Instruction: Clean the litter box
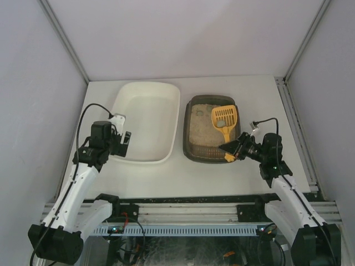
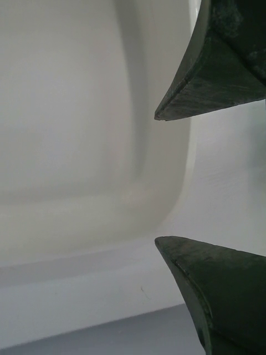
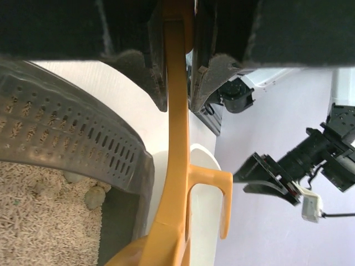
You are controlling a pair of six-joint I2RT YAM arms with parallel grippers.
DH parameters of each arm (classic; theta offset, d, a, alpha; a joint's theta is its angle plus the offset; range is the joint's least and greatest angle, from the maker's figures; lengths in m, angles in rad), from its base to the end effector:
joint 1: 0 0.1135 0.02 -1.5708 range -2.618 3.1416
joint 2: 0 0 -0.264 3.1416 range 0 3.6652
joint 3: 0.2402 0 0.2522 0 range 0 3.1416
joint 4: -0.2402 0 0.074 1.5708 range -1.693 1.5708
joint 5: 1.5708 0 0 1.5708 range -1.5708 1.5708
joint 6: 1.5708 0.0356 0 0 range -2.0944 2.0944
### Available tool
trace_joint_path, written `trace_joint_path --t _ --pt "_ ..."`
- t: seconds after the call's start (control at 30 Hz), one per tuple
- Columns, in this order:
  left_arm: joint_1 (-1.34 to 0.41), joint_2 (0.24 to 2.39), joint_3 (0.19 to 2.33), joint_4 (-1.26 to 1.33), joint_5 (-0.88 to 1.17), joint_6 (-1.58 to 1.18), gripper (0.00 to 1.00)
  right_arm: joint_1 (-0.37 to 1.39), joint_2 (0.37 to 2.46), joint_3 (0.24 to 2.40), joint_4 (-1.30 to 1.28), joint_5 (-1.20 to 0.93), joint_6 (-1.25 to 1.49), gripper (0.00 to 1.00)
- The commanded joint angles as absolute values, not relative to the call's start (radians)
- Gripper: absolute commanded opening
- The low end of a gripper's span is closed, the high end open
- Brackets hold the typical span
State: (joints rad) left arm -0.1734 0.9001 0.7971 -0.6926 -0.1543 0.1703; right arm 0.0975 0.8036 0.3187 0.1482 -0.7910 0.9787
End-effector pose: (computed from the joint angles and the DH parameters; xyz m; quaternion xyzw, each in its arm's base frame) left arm 0.1804 -0.0260 0.2768 0.1292 0.9144 0.0708 0.3770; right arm 0.1716 0.0422 0.2097 0.1194 0.7758 0.5435 0.2975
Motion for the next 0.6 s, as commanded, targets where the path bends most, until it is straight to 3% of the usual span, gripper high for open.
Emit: trace_joint_path --t 0.0,0.13,0.27,0.4,0.57 --pt "-0.164 0.813 0.782 -0.584 -0.266 0.272 0.89 0.111 0.774 0.455 -0.111 -0.781 0.797 0.0" --pt "-0.09 0.836 0.884 -0.561 -0.212 0.304 0.94 0.151 0.836 0.526 -0.133 -0.802 0.765 0.0" --pt "0.094 1.0 1.155 -0.72 0.106 0.212 0.96 0.271 0.958 0.635 -0.145 -0.762 0.731 0.0" --pt "0.188 1.141 1.303 -0.809 0.332 0.178 0.97 0.46 1.136 0.819 -0.299 -0.601 0.573 0.0" --pt "0.222 1.23 1.421 -0.87 0.451 0.144 0.97 0.636 1.33 1.039 -0.437 -0.411 0.489 0.0"
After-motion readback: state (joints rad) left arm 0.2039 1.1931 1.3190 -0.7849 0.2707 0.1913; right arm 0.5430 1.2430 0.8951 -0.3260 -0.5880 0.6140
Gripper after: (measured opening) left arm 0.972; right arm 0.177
